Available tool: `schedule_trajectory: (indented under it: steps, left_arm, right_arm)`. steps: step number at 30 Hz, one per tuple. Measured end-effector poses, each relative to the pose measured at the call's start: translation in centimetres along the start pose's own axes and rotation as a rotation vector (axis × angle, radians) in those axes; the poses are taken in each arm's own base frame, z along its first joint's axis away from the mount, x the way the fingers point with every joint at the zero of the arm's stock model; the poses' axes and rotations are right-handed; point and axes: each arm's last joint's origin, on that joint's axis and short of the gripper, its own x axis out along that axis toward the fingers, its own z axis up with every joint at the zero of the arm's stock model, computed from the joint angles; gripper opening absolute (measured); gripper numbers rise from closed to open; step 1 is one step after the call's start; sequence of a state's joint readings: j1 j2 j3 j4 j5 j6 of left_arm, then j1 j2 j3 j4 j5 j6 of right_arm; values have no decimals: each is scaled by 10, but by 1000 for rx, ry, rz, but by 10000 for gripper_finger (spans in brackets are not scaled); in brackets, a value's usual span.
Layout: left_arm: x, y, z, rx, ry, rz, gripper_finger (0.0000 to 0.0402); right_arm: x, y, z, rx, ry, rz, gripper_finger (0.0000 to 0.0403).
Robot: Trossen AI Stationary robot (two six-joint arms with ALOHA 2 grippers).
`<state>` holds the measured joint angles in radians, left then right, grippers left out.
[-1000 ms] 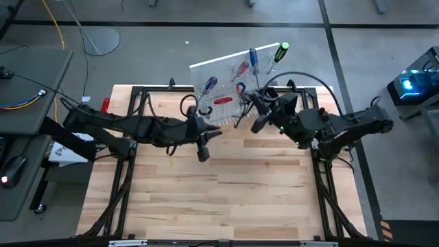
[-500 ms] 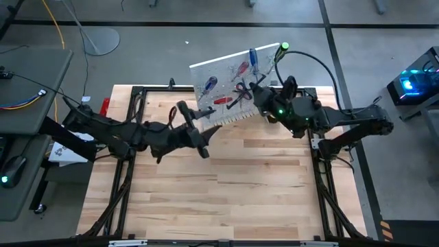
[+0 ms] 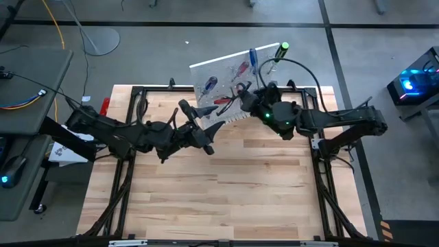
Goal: Hang tools onto peg board
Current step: Hang the safety glasses on the peg board
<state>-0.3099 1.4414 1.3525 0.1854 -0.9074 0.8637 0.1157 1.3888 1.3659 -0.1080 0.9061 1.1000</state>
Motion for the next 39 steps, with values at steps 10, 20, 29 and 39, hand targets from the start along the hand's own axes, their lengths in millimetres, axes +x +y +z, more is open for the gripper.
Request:
schedule_trajectory:
  steps: [10, 20, 29, 39]
  left_arm:
    - [7, -2, -6, -223, 103, 111, 224]
    - [14, -3, -8, -333, 42, 38, 178]
    - [21, -21, -16, -285, 130, 56, 119]
    - [21, -21, -17, -283, 149, 82, 38]
  right_arm:
    - [4, 0, 1, -7, -13, 6, 0]
    - [4, 1, 1, -20, -4, 13, 0]
    - [4, 2, 1, -37, -10, 22, 0]
    - [4, 3, 2, -33, -13, 26, 1]
